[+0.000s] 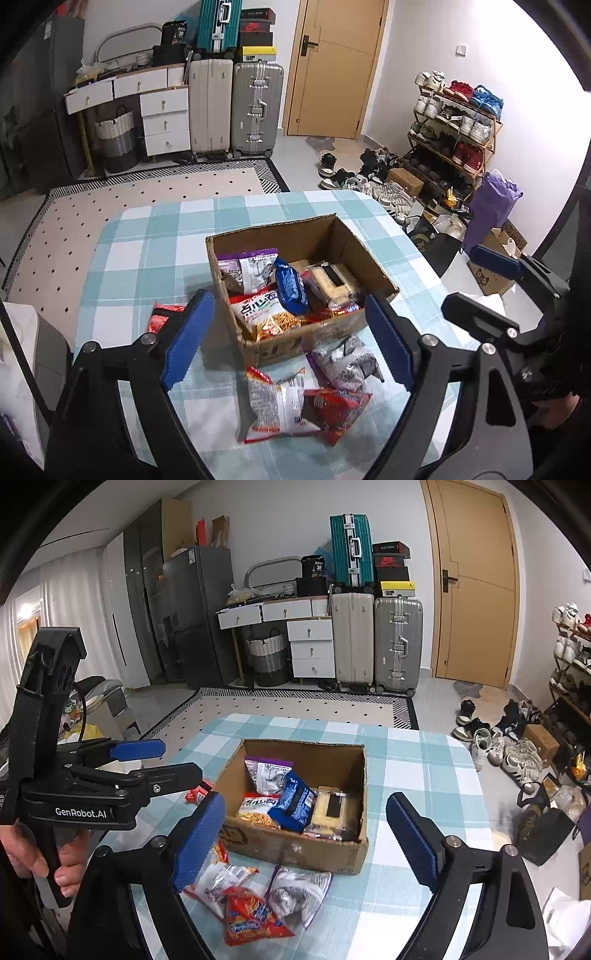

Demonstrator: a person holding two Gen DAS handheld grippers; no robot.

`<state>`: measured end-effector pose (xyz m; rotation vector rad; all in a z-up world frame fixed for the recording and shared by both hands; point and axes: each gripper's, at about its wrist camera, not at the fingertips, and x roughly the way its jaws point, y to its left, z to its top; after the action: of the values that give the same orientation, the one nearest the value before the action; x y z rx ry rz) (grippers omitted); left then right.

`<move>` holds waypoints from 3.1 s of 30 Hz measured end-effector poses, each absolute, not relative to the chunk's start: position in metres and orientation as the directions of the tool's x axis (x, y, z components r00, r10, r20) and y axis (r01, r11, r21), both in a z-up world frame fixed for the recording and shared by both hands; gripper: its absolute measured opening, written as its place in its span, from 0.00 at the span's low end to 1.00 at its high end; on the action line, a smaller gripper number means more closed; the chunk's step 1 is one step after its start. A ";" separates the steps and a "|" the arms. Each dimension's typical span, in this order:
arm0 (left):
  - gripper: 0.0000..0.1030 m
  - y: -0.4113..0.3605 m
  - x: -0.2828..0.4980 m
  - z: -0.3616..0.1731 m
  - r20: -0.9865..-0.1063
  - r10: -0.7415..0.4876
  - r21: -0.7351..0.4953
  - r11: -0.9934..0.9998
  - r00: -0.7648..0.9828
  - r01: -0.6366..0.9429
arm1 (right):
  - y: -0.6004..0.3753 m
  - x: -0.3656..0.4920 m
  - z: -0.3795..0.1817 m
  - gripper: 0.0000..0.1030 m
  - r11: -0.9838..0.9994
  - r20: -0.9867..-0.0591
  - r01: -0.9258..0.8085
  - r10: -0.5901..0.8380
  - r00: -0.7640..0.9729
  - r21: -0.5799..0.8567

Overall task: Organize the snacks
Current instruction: 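Open both tools to drop the packs into the box, then withdraw both tools from the box toward the remaining snacks, then grasp the red chip bag with the right tool while the left grasps the white chip bag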

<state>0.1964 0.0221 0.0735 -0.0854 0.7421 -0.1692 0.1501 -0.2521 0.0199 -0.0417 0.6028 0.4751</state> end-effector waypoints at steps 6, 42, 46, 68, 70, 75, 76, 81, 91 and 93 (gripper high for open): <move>0.84 0.027 0.167 0.073 -0.655 -0.174 -0.134 0.984 0.735 0.114 | -0.256 0.120 0.023 0.89 0.892 -0.541 -0.441 0.422 0.728 0.102; 0.99 0.047 0.130 -0.052 -0.723 -0.129 -0.232 0.971 0.678 -0.063 | -0.239 0.078 -0.081 0.87 0.819 -0.589 -0.536 0.540 0.601 0.204; 0.99 0.047 0.131 -0.068 -0.743 -0.129 -0.234 0.969 0.657 -0.074 | -0.231 0.085 -0.099 0.80 0.804 -0.609 -0.548 0.559 0.563 0.232; 0.99 0.060 0.124 -0.103 -0.793 -0.157 -0.257 0.962 0.588 -0.089 | -0.195 0.120 -0.158 0.54 0.784 -0.703 -0.563 0.554 0.446 0.261; 0.99 0.063 0.123 -0.104 -0.795 -0.157 -0.259 0.961 0.586 -0.094 | -0.194 0.125 -0.163 0.50 0.784 -0.714 -0.558 0.553 0.429 0.272; 0.99 0.068 0.124 -0.107 -0.801 -0.152 -0.261 0.959 0.579 -0.110 | -0.198 0.132 -0.166 0.41 0.773 -0.701 -0.548 0.582 0.413 0.320; 0.99 0.068 0.124 -0.108 -0.801 -0.153 -0.263 0.958 0.578 -0.111 | -0.199 0.132 -0.166 0.40 0.773 -0.698 -0.545 0.585 0.414 0.325; 0.99 0.066 0.123 -0.108 -0.802 -0.159 -0.264 0.959 0.576 -0.103 | -0.203 0.128 -0.164 0.40 0.772 -0.689 -0.541 0.592 0.419 0.334; 0.99 0.063 0.125 -0.106 -0.800 -0.164 -0.266 0.959 0.578 -0.097 | -0.214 0.119 -0.161 0.40 0.780 -0.671 -0.523 0.594 0.444 0.344; 0.99 0.062 0.126 -0.104 -0.797 -0.167 -0.267 0.959 0.580 -0.091 | -0.218 0.118 -0.159 0.40 0.780 -0.665 -0.518 0.597 0.448 0.350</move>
<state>0.1257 0.0617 -0.1040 -0.2935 0.9548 -0.0454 0.1179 -0.2175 -0.1591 0.1007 0.8637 0.6912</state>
